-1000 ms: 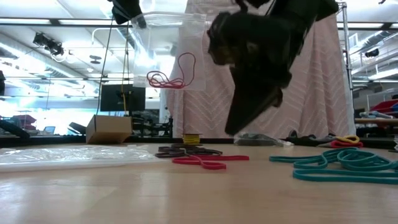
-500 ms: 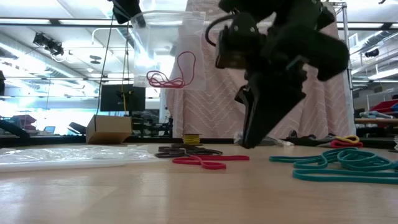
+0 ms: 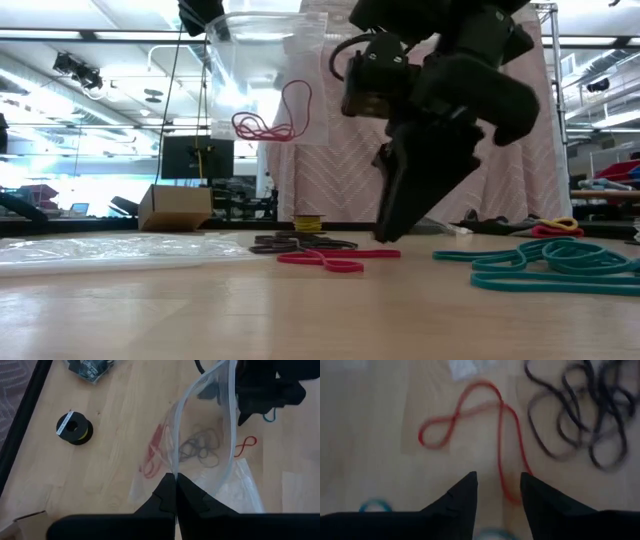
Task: Sort rubber bands
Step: Put the red rubber band into the transparent zip bag
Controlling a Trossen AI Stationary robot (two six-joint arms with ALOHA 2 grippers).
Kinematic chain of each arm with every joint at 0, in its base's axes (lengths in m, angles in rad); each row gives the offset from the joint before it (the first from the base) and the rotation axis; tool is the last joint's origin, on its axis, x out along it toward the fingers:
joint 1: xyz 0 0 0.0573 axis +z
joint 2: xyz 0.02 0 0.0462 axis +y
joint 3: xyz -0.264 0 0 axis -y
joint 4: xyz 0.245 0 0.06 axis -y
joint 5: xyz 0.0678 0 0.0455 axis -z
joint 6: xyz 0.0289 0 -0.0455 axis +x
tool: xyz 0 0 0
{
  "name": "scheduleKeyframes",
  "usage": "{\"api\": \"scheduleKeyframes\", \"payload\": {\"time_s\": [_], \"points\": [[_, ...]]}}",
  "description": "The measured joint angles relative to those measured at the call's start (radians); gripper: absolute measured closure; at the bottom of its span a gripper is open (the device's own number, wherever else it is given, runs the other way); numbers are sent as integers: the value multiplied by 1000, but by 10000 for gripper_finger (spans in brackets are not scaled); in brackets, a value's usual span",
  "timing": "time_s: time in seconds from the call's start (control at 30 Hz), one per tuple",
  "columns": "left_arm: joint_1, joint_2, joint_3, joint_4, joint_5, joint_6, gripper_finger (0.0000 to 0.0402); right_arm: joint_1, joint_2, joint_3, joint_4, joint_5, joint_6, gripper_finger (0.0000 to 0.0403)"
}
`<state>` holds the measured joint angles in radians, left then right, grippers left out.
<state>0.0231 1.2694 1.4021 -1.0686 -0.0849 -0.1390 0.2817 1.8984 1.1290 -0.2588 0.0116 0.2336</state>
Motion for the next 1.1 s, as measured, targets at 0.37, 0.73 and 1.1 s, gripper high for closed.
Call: {"api": "scheduleKeyframes", "payload": {"time_s": [0.37, 0.73, 1.1], "points": [[-2, 0, 0, -27, -8, -22, 396, 86, 104, 45, -6, 64, 240, 378], [-3, 0, 0, -31, -38, -34, 396, 91, -28, 29, 22, 135, 451, 403], [27, 3, 0, -2, -75, 48, 396, 79, -401, 35, -13, 390, 345, 403]]}}
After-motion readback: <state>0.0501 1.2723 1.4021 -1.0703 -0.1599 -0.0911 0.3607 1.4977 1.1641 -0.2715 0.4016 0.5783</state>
